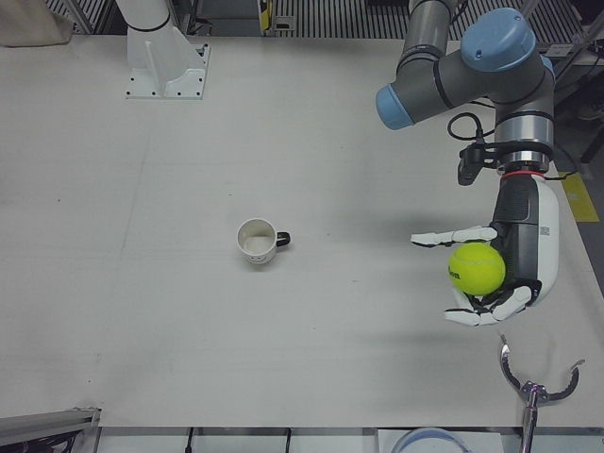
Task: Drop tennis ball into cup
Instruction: 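Carry the tennis ball in the left hand over the white mug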
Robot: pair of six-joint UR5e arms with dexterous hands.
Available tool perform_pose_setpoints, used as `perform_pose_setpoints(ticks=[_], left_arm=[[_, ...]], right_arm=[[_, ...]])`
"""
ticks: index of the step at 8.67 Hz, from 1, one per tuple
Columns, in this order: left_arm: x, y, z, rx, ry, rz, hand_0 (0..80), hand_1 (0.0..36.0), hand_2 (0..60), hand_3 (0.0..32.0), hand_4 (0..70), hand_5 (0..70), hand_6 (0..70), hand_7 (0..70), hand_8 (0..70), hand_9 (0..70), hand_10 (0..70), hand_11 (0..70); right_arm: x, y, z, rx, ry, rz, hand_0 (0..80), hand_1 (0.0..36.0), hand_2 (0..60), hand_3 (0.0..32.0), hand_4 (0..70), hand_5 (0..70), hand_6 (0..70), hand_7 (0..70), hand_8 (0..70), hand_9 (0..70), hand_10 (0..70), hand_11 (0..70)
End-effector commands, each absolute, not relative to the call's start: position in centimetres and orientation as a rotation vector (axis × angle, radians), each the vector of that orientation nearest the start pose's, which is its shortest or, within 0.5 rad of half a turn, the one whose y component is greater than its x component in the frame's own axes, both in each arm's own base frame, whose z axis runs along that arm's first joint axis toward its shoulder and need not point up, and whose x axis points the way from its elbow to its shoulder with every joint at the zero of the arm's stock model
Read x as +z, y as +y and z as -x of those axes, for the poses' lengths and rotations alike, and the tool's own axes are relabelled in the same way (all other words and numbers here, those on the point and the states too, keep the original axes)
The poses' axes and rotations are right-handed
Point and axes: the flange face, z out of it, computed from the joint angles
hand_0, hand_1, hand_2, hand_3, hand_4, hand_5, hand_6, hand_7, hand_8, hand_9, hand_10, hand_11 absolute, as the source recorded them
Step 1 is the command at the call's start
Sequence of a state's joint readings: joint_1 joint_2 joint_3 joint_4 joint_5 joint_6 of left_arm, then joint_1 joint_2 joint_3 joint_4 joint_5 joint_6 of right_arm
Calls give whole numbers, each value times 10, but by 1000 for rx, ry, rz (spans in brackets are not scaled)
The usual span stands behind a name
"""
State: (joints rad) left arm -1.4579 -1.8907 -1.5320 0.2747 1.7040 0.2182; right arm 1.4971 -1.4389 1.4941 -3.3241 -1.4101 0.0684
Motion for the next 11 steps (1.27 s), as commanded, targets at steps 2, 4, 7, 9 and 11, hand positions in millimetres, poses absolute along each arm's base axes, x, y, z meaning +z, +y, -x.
perform_pose_setpoints(ticks=[2, 4, 7, 9, 11], left_arm=[[500, -637, -79, -1733, 2049, 218, 706, 188, 1, 0, 449, 242, 700, 700, 527, 700, 368, 531], [492, -633, -127, -1669, 2038, 287, 589, 166, 61, 0, 434, 203, 685, 700, 501, 700, 340, 492], [493, -618, -182, -1558, 2019, 388, 543, 152, 90, 0, 400, 163, 652, 700, 490, 694, 327, 473], [487, -610, -205, -1477, 2008, 445, 523, 145, 126, 0, 387, 159, 647, 700, 491, 696, 324, 469], [471, -591, -225, -1394, 2012, 490, 512, 146, 166, 0, 386, 151, 570, 700, 482, 700, 325, 469]], right_arm=[[674, -542, -110, -2279, 2013, 40, 0, 0, 0, 0, 0, 0, 0, 0, 0, 0, 0, 0], [674, -542, -110, -2278, 2012, 39, 0, 0, 0, 0, 0, 0, 0, 0, 0, 0, 0, 0], [674, -542, -110, -2277, 2012, 40, 0, 0, 0, 0, 0, 0, 0, 0, 0, 0, 0, 0], [674, -542, -110, -2279, 2010, 41, 0, 0, 0, 0, 0, 0, 0, 0, 0, 0, 0, 0], [674, -542, -110, -2279, 2010, 41, 0, 0, 0, 0, 0, 0, 0, 0, 0, 0, 0, 0]])
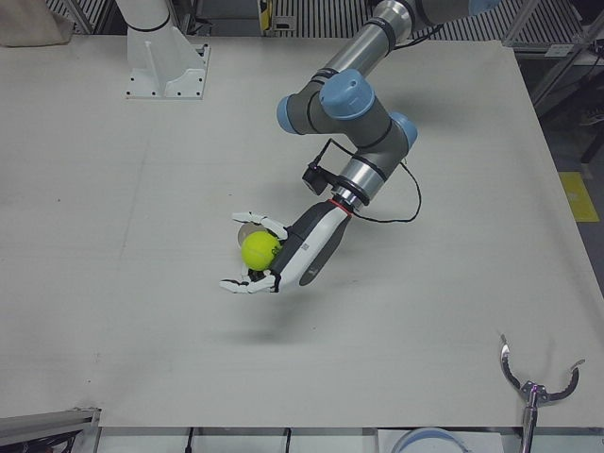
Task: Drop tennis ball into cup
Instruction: 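Carry the tennis ball in the left hand over the white mug, then open the left hand fingers to release the ball into the mug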
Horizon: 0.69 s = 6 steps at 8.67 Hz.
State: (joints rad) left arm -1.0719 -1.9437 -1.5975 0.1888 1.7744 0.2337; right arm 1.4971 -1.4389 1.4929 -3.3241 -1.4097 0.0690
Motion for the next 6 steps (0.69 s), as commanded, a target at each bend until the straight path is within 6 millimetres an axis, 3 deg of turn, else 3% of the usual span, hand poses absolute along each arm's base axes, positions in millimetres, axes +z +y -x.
perform_pose_setpoints(ticks=[1, 2, 3, 4, 5, 6], left_arm=[[469, -584, -243, -1373, 1999, 519, 515, 141, 194, 0, 391, 181, 700, 700, 512, 700, 325, 469], [467, -578, -258, -1356, 1989, 542, 512, 148, 200, 0, 392, 167, 585, 700, 488, 700, 326, 469], [466, -576, -263, -1349, 1987, 548, 507, 138, 229, 0, 393, 188, 700, 700, 515, 700, 325, 468], [469, -575, -263, -1351, 1983, 551, 494, 134, 247, 0, 391, 176, 700, 700, 503, 700, 319, 460], [470, -575, -264, -1339, 1992, 556, 452, 93, 278, 0, 382, 143, 633, 700, 482, 690, 306, 438], [469, -575, -264, -1334, 1998, 556, 402, 64, 241, 0, 355, 108, 543, 700, 421, 618, 246, 354]], right_arm=[[674, -542, -110, -2279, 2010, 41, 0, 0, 0, 0, 0, 0, 0, 0, 0, 0, 0, 0], [675, -542, -110, -2279, 2010, 41, 0, 0, 0, 0, 0, 0, 0, 0, 0, 0, 0, 0], [674, -542, -110, -2279, 2010, 41, 0, 0, 0, 0, 0, 0, 0, 0, 0, 0, 0, 0], [674, -542, -110, -2279, 2010, 41, 0, 0, 0, 0, 0, 0, 0, 0, 0, 0, 0, 0], [674, -542, -110, -2279, 2010, 41, 0, 0, 0, 0, 0, 0, 0, 0, 0, 0, 0, 0], [675, -542, -110, -2280, 2008, 41, 0, 0, 0, 0, 0, 0, 0, 0, 0, 0, 0, 0]])
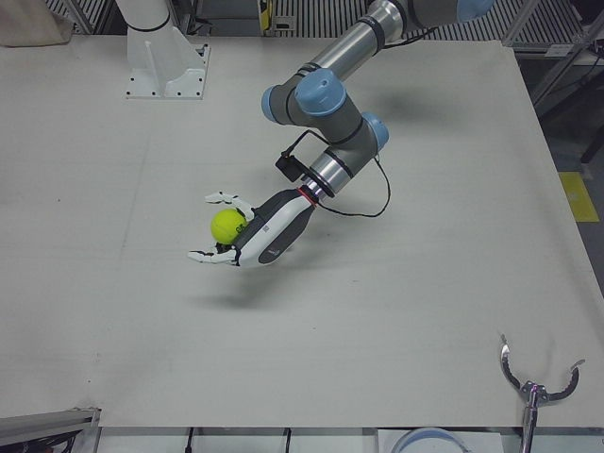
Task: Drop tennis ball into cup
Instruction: 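Open the left hand fingers to release the ball into the mug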
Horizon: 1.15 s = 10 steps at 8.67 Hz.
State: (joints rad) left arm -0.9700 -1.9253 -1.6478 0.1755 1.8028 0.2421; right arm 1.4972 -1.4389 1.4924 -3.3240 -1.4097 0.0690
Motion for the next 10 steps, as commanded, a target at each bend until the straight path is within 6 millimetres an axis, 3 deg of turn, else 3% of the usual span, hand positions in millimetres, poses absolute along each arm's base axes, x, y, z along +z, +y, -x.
perform_pose_setpoints(ticks=[1, 2, 4, 7, 9, 10], left_arm=[[474, -573, -262, -1324, 2009, 560, 392, 55, 124, 0, 258, 64, 360, 559, 179, 286, 66, 95], [477, -572, -261, -1320, 2012, 562, 435, 118, 85, 0, 167, 3, 21, 215, 0, 29, 0, 0], [482, -569, -260, -1315, 2010, 568, 455, 140, 101, 0, 151, 4, 12, 165, 0, 19, 0, 0], [485, -568, -260, -1315, 2008, 569, 460, 152, 102, 0, 159, 2, 6, 168, 0, 19, 0, 0], [464, -571, -256, -1296, 2039, 576, 455, 154, 138, 0, 110, 4, 12, 169, 0, 19, 0, 0], [447, -586, -245, -1328, 2061, 572, 455, 164, 156, 0, 64, 5, 11, 158, 0, 17, 0, 0]], right_arm=[[675, -542, -110, -2280, 2008, 41, 0, 0, 0, 0, 0, 0, 0, 0, 0, 0, 0, 0], [675, -542, -110, -2280, 2008, 41, 0, 0, 0, 0, 0, 0, 0, 0, 0, 0, 0, 0], [675, -542, -110, -2279, 2010, 41, 0, 0, 0, 0, 0, 0, 0, 0, 0, 0, 0, 0], [675, -542, -110, -2280, 2008, 41, 0, 0, 0, 0, 0, 0, 0, 0, 0, 0, 0, 0], [675, -542, -110, -2280, 2008, 41, 0, 0, 0, 0, 0, 0, 0, 0, 0, 0, 0, 0], [675, -542, -110, -2280, 2008, 41, 0, 0, 0, 0, 0, 0, 0, 0, 0, 0, 0, 0]])
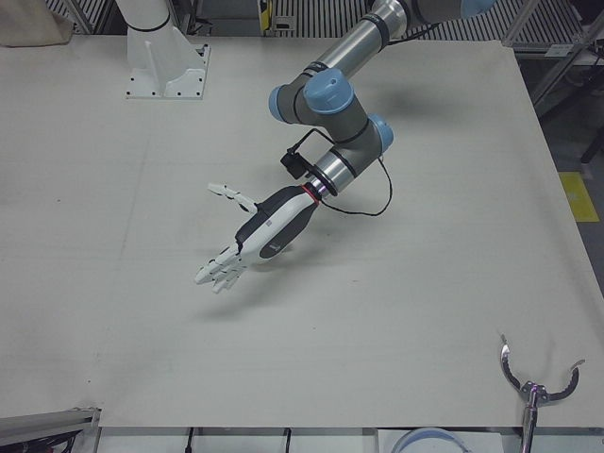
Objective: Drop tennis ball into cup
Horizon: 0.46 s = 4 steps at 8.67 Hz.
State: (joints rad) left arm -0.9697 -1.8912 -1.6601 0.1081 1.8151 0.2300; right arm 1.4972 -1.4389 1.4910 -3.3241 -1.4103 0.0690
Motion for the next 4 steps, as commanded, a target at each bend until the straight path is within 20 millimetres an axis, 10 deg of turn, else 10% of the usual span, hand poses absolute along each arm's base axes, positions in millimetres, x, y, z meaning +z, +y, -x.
perform_pose_setpoints(ticks=[1, 2, 4], left_arm=[[415, -624, -203, -1388, 2113, 476, 460, 172, 131, 0, 9, 8, 8, 124, 0, 10, 0, 0], [408, -662, -147, -1514, 2155, 343, 463, 181, 103, 0, 0, 0, 0, 90, 0, 4, 0, 0], [457, -687, -41, -1748, 2136, 148, 482, 200, 74, 0, 0, 6, 1, 58, 0, 0, 0, 0]], right_arm=[[675, -542, -110, -2280, 2008, 41, 0, 0, 0, 0, 0, 0, 0, 0, 0, 0, 0, 0], [675, -542, -110, -2280, 2008, 41, 0, 0, 0, 0, 0, 0, 0, 0, 0, 0, 0, 0], [674, -542, -110, -2277, 2012, 40, 0, 0, 0, 0, 0, 0, 0, 0, 0, 0, 0, 0]])
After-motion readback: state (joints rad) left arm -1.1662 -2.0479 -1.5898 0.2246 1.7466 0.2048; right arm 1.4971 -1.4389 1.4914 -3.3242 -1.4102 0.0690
